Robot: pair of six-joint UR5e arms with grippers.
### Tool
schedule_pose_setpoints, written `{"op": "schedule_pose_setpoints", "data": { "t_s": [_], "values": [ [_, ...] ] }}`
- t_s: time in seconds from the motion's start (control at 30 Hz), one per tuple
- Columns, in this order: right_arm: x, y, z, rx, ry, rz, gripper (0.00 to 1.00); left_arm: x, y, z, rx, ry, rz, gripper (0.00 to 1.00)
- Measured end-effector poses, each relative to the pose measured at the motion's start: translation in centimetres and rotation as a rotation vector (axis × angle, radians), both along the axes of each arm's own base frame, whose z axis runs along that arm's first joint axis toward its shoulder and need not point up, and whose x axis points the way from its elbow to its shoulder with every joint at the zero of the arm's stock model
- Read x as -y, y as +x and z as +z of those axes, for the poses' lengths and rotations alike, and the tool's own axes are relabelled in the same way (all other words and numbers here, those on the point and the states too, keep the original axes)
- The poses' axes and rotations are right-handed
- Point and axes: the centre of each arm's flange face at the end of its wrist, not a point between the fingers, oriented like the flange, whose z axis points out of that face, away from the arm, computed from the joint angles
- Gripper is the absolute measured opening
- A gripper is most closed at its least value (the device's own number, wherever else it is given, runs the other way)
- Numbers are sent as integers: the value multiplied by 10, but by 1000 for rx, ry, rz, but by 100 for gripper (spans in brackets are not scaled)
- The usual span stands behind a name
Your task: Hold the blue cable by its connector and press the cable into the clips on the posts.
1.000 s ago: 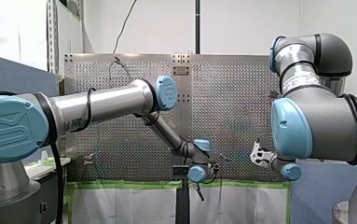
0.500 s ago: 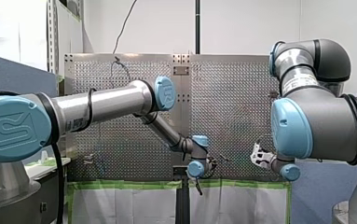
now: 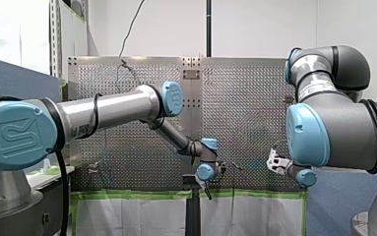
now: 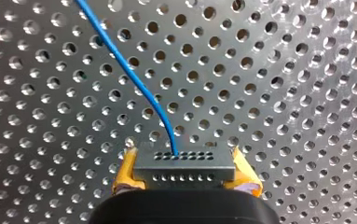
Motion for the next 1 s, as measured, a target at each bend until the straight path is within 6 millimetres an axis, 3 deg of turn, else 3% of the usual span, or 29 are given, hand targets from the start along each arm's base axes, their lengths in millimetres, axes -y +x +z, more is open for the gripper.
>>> {"op": "schedule_pose_setpoints", "data": {
  "t_s": [0.33, 0.37, 0.4, 0.43, 0.47, 0.5, 0.53, 0.57, 0.6, 1.0],
  "values": [
    [10, -1, 6, 11, -17, 13, 0, -2, 10, 5, 29, -14, -7, 0],
    [10, -1, 7, 12, -19, 14, 0, -2, 11, 6, 35, -15, -11, 12],
    [11, -1, 7, 12, -20, 16, 0, -1, 11, 7, 42, -17, -18, 31],
    [12, -1, 8, 13, -22, 17, 0, 0, 12, 7, 48, -17, -23, 31],
    [13, -2, 9, 14, -24, 18, 0, 0, 12, 8, 53, -17, -27, 47],
    [14, -2, 9, 15, -26, 19, 0, 1, 12, 8, 58, -16, -31, 74],
    [15, -2, 10, 15, -28, 20, 0, 1, 12, 9, 61, -16, -33, 74],
    [16, -2, 10, 16, -29, 21, 0, 1, 12, 8, 62, -14, -35, 93],
    [17, -2, 10, 16, -30, 21, 0, 1, 12, 8, 62, -13, -38, 100],
    [18, -3, 11, 16, -31, 22, 0, -5, 2, -3, 19, 88, -43, 100]
  ]
}}
